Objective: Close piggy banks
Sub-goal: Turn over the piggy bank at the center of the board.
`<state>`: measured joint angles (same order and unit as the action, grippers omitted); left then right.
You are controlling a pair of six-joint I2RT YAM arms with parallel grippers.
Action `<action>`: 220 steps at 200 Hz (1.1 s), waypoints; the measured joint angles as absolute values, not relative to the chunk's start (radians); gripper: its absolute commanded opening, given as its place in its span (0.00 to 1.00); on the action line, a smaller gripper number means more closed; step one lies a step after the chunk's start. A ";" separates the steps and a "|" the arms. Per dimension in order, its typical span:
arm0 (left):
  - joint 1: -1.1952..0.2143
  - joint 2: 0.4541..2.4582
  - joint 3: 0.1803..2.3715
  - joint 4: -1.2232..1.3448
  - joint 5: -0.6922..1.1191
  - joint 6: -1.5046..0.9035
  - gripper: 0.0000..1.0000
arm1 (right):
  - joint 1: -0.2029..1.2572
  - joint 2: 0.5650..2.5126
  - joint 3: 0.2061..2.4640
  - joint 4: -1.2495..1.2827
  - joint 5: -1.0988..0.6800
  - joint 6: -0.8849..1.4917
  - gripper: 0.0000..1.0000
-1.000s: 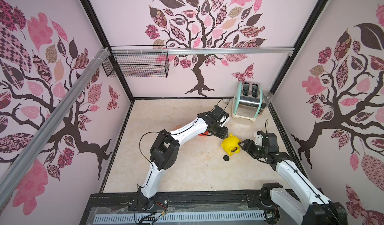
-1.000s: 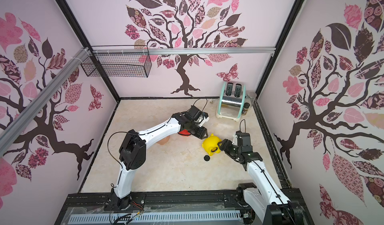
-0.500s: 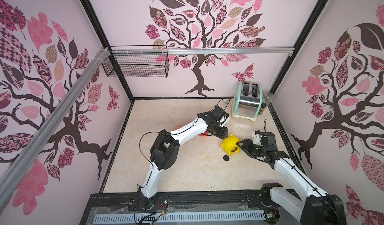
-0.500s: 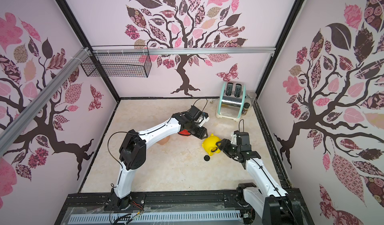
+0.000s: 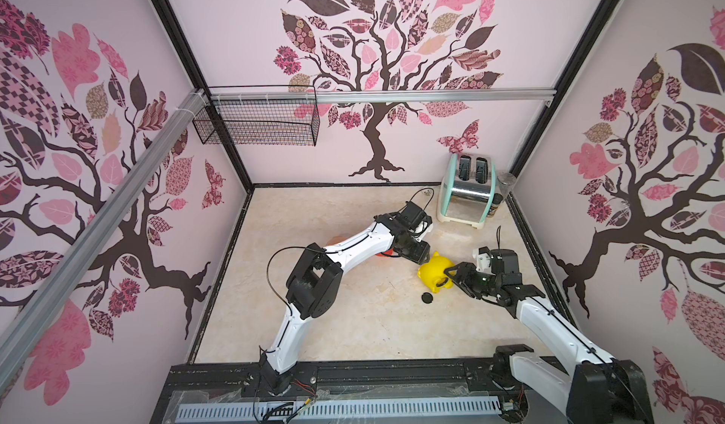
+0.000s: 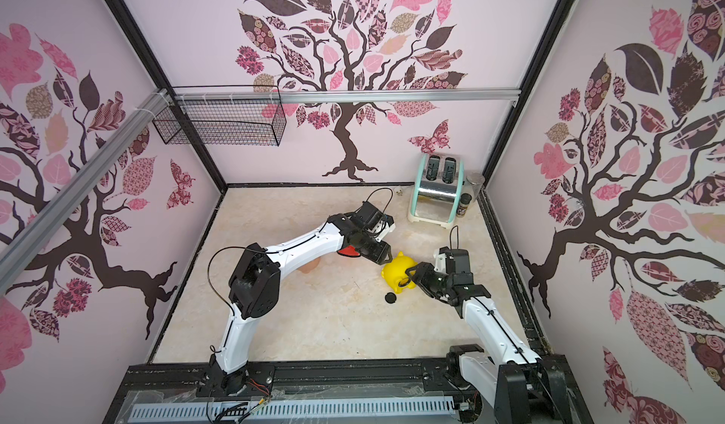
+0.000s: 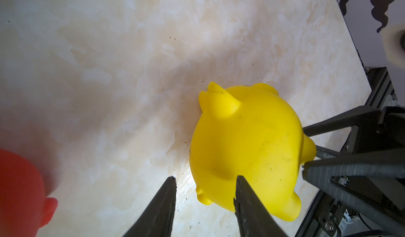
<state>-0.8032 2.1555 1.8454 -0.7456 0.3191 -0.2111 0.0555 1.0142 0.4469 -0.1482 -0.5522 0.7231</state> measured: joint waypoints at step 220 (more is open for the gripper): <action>-0.803 2.234 1.877 -0.784 0.296 -0.199 0.48 | 0.056 1.060 0.541 -0.189 -0.564 0.720 0.61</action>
